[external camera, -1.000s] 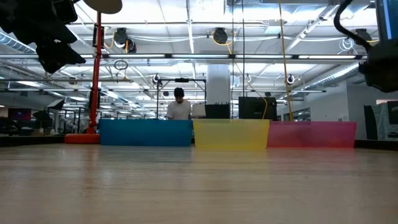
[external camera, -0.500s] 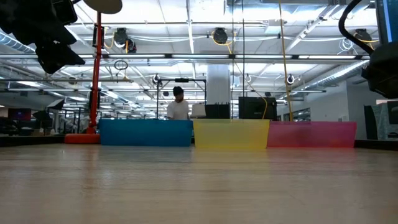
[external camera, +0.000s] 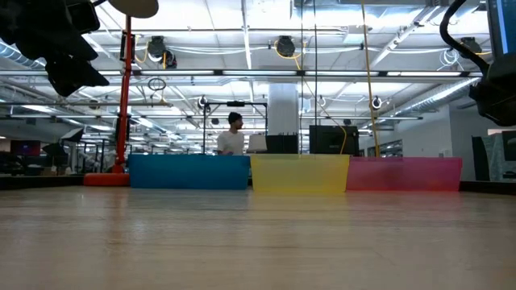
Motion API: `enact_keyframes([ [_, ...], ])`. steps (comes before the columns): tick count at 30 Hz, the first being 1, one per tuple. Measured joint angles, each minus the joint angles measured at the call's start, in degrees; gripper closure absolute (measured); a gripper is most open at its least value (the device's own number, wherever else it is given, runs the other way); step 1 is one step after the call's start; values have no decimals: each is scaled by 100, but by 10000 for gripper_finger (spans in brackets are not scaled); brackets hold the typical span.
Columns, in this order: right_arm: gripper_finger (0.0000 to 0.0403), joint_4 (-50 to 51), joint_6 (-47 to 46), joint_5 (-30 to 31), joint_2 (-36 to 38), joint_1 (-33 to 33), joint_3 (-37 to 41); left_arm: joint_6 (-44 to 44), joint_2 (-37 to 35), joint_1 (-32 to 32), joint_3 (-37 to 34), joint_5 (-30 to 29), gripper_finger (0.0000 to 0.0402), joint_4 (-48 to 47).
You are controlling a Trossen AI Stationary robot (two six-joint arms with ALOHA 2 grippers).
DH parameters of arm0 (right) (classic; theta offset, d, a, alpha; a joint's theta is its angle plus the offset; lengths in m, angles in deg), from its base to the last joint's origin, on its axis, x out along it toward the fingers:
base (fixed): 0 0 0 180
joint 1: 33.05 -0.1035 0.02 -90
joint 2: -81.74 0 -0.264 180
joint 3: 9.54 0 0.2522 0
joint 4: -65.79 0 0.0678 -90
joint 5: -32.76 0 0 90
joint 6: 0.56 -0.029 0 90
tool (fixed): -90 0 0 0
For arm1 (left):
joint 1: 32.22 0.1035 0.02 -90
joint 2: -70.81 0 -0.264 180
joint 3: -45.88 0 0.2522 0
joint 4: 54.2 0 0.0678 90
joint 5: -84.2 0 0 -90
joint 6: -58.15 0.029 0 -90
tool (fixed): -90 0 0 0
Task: Pick and place Stapler, Stapler remover, tape
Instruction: Put the light green staple remover into the yellow bin
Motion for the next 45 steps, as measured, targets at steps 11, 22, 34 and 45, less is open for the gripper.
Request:
enact_keyframes([
  [11,310,102,-266,-36,-4,0,11,85,0,-1,0,0,178,2],
  [22,376,-199,25,483,469,25,-77,85,0,-1,0,0,178,-1],
  [34,376,-2559,3896,3199,1945,1277,-334,113,-2,2,0,-247,178,-1],
  [45,376,-3387,6718,1710,2028,4435,-334,291,-1,10,0,-256,178,4],
])
